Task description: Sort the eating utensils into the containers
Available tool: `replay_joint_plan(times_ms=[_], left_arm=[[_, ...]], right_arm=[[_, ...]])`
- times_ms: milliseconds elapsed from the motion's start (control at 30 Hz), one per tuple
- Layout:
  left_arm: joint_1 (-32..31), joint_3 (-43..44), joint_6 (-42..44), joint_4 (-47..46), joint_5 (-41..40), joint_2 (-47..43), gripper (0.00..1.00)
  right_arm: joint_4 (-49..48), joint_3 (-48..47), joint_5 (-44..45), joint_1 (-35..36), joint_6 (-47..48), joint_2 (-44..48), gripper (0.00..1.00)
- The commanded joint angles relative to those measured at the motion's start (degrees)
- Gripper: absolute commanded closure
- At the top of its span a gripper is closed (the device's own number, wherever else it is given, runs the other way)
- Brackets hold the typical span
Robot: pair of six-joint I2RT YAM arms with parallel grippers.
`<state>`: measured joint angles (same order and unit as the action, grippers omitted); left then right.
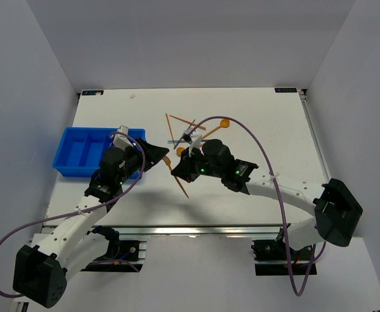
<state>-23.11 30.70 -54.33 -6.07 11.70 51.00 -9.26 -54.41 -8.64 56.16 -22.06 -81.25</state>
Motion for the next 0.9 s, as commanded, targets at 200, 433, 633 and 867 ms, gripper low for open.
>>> replay_joint_plan(times_ms=[200,433,633,867], left_arm=[[-0.4,1.7,-2.8,-1.8,-0.6,1.1,0.96],[0.2,8.8,3.3,6.8,-4.3,3.6,1.0],[13.6,30.7,25.0,32.8,-18.9,14.4,1.0],[24.9,48.7,33.3,35.6,-23.7,31.0,1.0]], right_arm=[[-3.8,-4.3,3.9,1.4,-1.0,-2.2,1.0],[-2.2,-4.5,8.4,0.8,-1.0,0.2,0.11],[2.7,2.7,11.6,-5.3,-1.3,10.6,0.11],[7.8,7.0,11.2,-11.1,2.1,19.0,0.11]])
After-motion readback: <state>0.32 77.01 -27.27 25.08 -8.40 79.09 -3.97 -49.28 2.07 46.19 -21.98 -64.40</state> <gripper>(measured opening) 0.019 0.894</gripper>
